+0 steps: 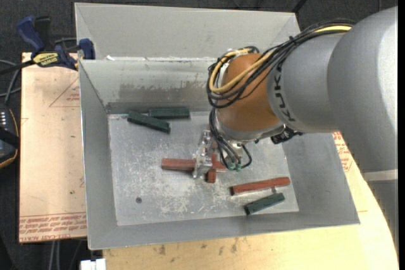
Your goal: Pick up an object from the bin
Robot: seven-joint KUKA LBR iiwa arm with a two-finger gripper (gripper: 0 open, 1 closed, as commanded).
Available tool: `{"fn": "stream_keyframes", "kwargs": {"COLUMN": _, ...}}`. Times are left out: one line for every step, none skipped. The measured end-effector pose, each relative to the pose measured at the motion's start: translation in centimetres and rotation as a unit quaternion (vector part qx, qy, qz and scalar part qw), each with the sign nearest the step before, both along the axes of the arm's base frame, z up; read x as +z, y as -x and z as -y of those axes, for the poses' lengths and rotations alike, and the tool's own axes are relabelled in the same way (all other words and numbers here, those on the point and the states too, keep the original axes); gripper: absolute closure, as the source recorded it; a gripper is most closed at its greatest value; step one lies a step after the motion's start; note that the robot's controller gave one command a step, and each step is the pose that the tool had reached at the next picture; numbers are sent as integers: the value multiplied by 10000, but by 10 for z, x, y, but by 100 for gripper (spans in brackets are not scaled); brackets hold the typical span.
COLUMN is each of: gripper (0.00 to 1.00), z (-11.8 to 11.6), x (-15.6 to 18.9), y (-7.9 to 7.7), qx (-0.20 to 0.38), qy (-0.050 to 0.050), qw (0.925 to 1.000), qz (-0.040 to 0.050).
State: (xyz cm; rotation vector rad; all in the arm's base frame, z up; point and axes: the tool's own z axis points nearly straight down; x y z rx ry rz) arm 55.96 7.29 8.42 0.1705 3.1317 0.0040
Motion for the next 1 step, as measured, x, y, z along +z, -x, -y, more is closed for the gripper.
{"fn": "stream_keyframes", "kwargs": {"gripper": 100, "z": 0, "x": 0, "y": 0, "qx": 0, "qy": 1, "qw": 10000, "qz": -4}}
